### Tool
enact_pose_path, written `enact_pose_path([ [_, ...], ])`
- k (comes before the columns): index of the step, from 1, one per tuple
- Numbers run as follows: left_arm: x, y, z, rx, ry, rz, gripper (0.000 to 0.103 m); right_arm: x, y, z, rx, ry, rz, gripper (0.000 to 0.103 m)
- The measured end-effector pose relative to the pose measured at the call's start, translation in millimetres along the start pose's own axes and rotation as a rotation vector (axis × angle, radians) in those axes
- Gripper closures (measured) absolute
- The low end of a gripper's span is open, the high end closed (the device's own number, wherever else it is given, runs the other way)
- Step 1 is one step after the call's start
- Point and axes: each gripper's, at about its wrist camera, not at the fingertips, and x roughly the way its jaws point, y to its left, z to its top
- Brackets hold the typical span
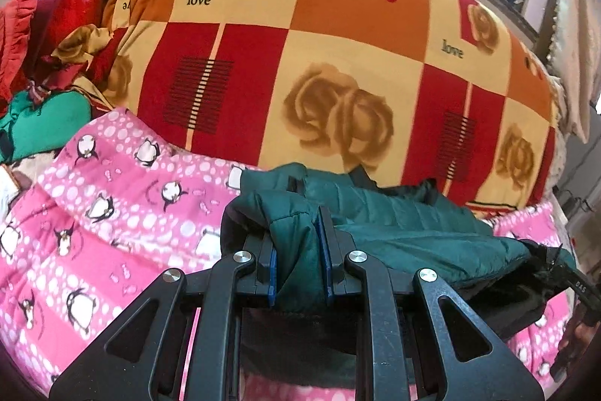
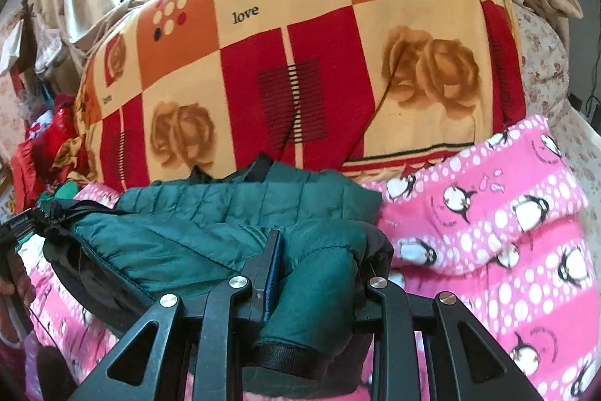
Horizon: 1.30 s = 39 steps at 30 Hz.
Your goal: Fold large clothes
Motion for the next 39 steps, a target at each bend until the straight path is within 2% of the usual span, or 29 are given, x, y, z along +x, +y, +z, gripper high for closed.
enact_pose_path([
  [4,24.2,-1.1,12.9,0.001,0.012,0.033,0.086,30.5,2.7,19.5,-0.011,0.012,-0.026,0.078],
  [10,72.6,5.4,24.9,-0.033,0.077,0.067,0.086,80.0,0.1,34.5,0.015,0.05,-0.046,0.078],
  [14,106.7,8.5,21.0,-0.037,0.125,0.104,0.086,122.1,-7.1,31.1,0.052,0.109,-0.066,0.078],
  [20,136.7,12.2,12.6,-0.04,0.141,0.118,0.079,159.9,-17.3,16.9,0.12,0.143,-0.082,0.078],
  [27,142.0,10.1,9.2,-0.024,0.118,0.123,0.078,168.7,-11.1,10.0,0.1,0.131,-0.118,0.075],
  [36,143.5,-0.4,1.1,0.036,0.083,0.176,0.076,173.0,-7.6,7.5,0.082,0.135,-0.124,0.074],
  [39,139.5,4.7,1.1,-0.003,0.071,0.143,0.073,173.5,-7.1,6.7,0.088,0.128,-0.118,0.074],
])
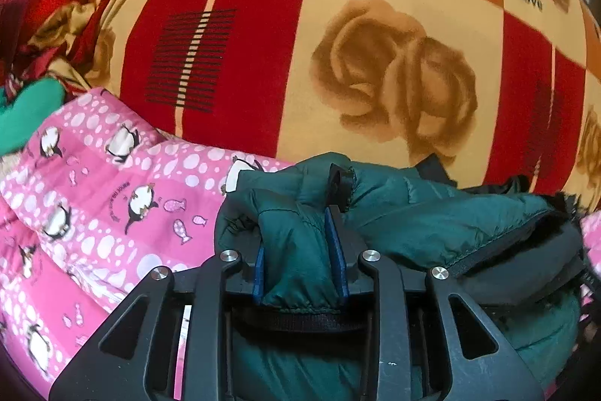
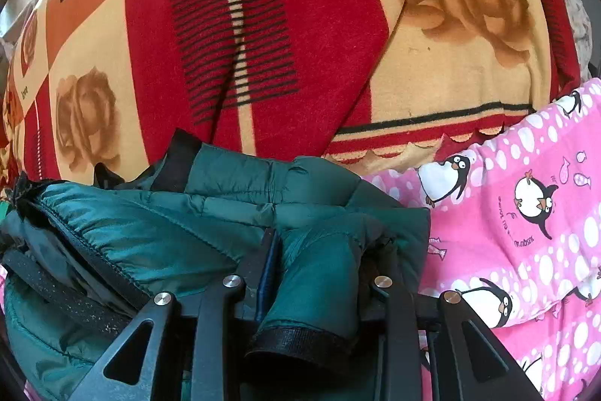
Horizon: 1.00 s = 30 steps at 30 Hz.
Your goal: Fold large clothes
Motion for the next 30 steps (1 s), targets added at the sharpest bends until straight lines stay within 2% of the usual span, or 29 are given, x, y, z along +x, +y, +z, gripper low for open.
enact_pose_path([
  [2,-6.0,7.2,1.7,-0.039,0.005,-0.054,0.067,-1.3,-2.1,-1.6,0.007,-0.004,0.009,0.074],
  [4,-19.5,18.1,3.5,-0.103,-0.005,-0.136,0.046,-1.6,-2.9,-2.5,0.01,-0.006,0.013,0.074],
  [6,-36.3,25.1,4.4,-0.134,-0.043,-0.159,0.029,-1.1,-2.7,-2.2,0.013,-0.009,0.012,0.073],
  [7,-44.5,27.3,4.5,-0.138,-0.07,-0.162,0.024,-1.1,-2.7,-2.1,0.017,-0.01,0.012,0.073],
  [9,-60.9,30.1,3.9,-0.129,-0.115,-0.177,0.024,-2.7,-5.0,-1.5,0.032,-0.012,0.026,0.072],
  [13,-64.3,23.6,-1.8,-0.07,-0.065,-0.166,0.024,-12.4,-19.4,6.0,0.118,0.016,0.104,0.069],
  [16,-65.8,15.2,-9.6,-0.026,-0.059,-0.147,0.024,-31.5,-29.5,13.9,0.195,0.01,0.157,0.066],
  [17,-65.9,13.3,-11.5,-0.02,-0.058,-0.144,0.024,-38.9,-30.0,15.3,0.199,-0.004,0.173,0.061],
  [19,-64.9,10.9,-14.7,-0.017,-0.047,-0.146,0.024,-54.3,-27.4,18.6,0.184,-0.027,0.214,0.045],
  [20,-63.3,9.1,-15.6,-0.017,-0.037,-0.147,0.024,-60.3,-25.4,20.0,0.172,-0.041,0.226,0.028],
  [21,-62.8,8.4,-16.6,-0.017,-0.032,-0.15,0.024,-70.7,-21.9,21.6,0.144,-0.068,0.237,0.021],
  [26,-60.5,0.4,-17.0,-0.008,-0.021,-0.143,0.024,-97.6,-1.5,21.6,0.009,-0.105,0.197,0.021],
  [30,-58.1,-3.1,-12.6,-0.014,-0.02,-0.129,0.024,-99.5,23.0,16.2,-0.096,-0.095,0.195,0.021],
])
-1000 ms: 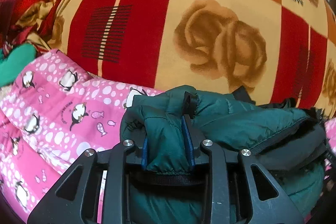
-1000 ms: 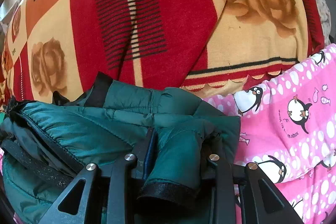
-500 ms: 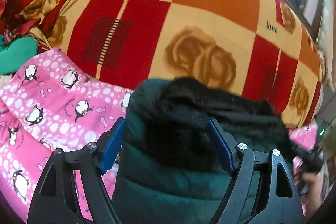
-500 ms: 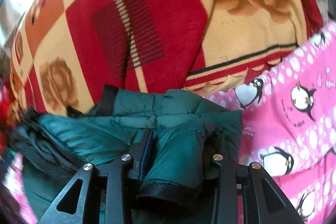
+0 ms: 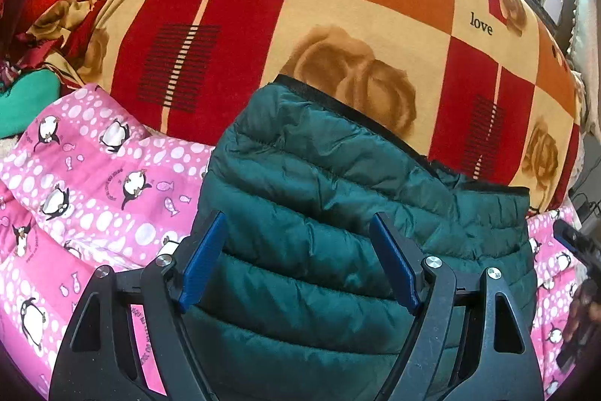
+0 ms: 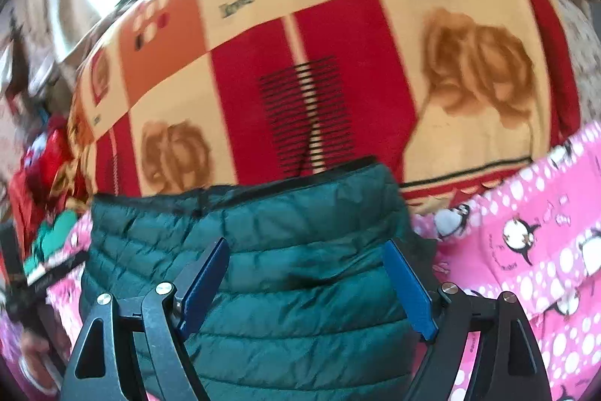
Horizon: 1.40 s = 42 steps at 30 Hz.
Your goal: Fold large clothes
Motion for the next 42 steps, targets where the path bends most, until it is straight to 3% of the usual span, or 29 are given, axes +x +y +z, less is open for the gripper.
enact_pose_path([
  [6,21.1,-10.0,16.1,0.017,0.03,0.065,0.024,41.0,22.3,-2.9,-0.097,0.059,-0.061,0.021],
  [13,76.7,2.7,31.6,0.014,0.135,0.179,0.024,101.3,2.9,4.9,-0.073,0.127,-0.151,0.021],
  [15,92.6,8.5,31.2,0.011,0.174,0.186,0.023,115.8,-5.5,5.7,-0.052,0.147,-0.166,0.021],
  [18,103.9,13.2,30.2,0.004,0.173,0.21,0.012,136.2,-19.6,4.2,0.015,0.192,-0.153,0.02],
  [26,118.1,26.5,27.0,-0.043,0.18,0.19,0.008,138.6,-21.9,2.6,0.009,0.196,-0.175,0.017],
  [28,119.2,29.1,27.2,-0.042,0.177,0.188,0.008,122.8,-12.1,8.3,0.009,0.153,-0.173,0.018],
  [32,118.2,26.5,26.7,-0.037,0.17,0.192,0.008,92.2,15.3,13.5,-0.016,0.079,-0.073,0.018],
  [37,114.7,24.2,23.9,-0.036,0.157,0.198,0.008,100.6,78.3,15.5,-0.158,0.11,0.031,0.018],
  [42,110.2,18.9,21.2,-0.029,0.145,0.2,0.008,147.3,96.2,1.1,-0.179,0.197,-0.023,0.018],
])
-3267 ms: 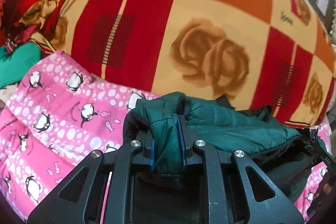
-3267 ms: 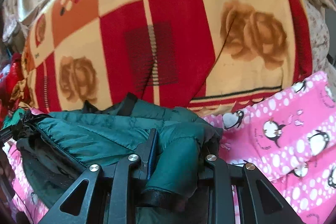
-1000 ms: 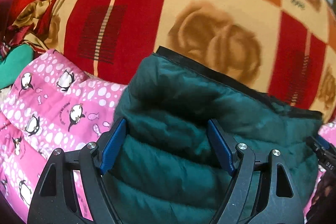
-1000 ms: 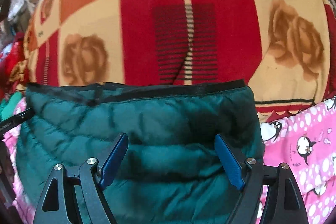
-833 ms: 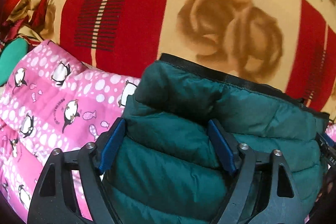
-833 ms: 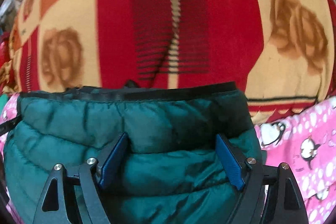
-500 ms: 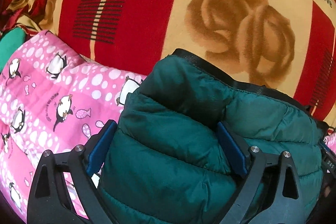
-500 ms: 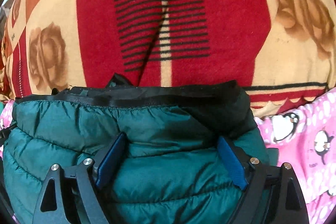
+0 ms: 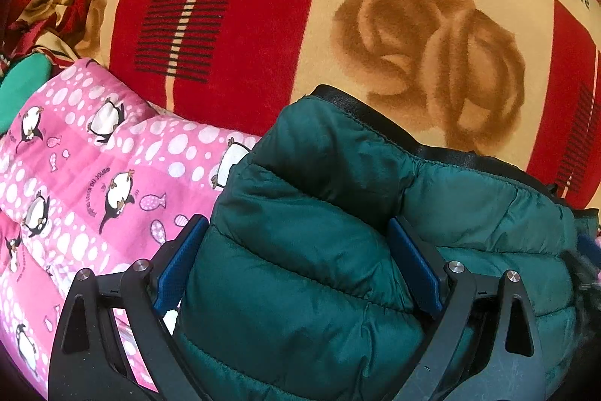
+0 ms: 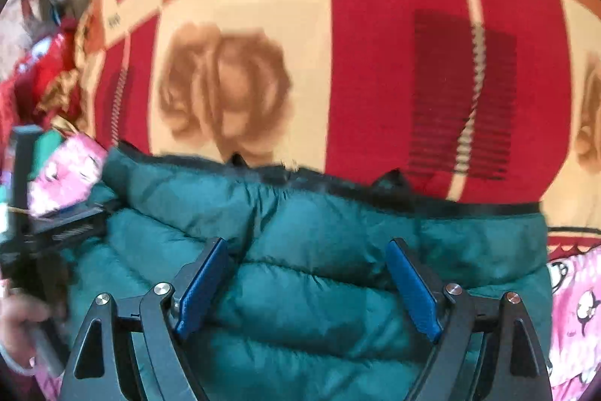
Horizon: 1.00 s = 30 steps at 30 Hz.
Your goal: Fold large clothes
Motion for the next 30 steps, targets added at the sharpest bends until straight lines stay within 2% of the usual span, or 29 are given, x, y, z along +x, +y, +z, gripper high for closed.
enact_pose_path([
  [3,0.2,0.1,-0.2,0.0,-0.008,0.002,0.008,18.7,-10.8,-2.8,0.065,0.014,0.008,0.017],
  [6,1.1,-1.7,-1.9,0.004,-0.018,0.009,0.008,23.2,-10.6,-3.3,0.064,0.022,0.004,0.017],
  [9,0.8,-1.6,-3.5,0.013,-0.028,0.01,0.008,9.4,-10.7,-2.1,0.05,0.007,0.02,0.018],
  [12,-0.7,-1.7,-4.1,0.016,-0.032,0.005,0.008,-16.5,-21.5,-5.6,0.058,-0.047,0.028,0.018],
  [14,-0.9,-1.6,-3.8,0.016,-0.034,0.005,0.008,-37.8,-35.8,-9.0,0.067,-0.088,0.003,0.018],
  [17,-1.6,-2.1,-4.5,0.018,-0.041,0.008,0.008,-50.8,-58.2,-14.2,0.073,-0.116,-0.093,0.018],
  [19,-1.9,-2.8,-4.9,0.02,-0.045,0.011,0.008,-50.7,-75.0,-21.0,0.105,-0.099,-0.146,0.018],
  [20,-2.1,-3.5,-5.1,0.022,-0.049,0.015,0.008,-43.6,-88.0,-26.2,0.148,-0.064,-0.168,0.018],
  [22,-2.8,-5.3,-5.5,0.028,-0.053,0.02,0.007,-22.9,-104.4,-36.3,0.217,0.002,-0.137,0.017],
  [24,-4.5,-8.5,-6.3,0.038,-0.058,0.029,0.007,-18.3,-112.5,-39.1,0.239,-0.003,-0.121,0.017],
  [27,-10.2,-11.6,-7.6,0.049,-0.062,0.043,0.007,-20.5,-105.4,-34.2,0.207,0.006,-0.149,0.017],
  [30,-20.9,-8.5,-9.0,0.048,-0.06,0.033,0.007,-39.3,-95.1,-33.2,0.2,-0.039,-0.136,0.017],
])
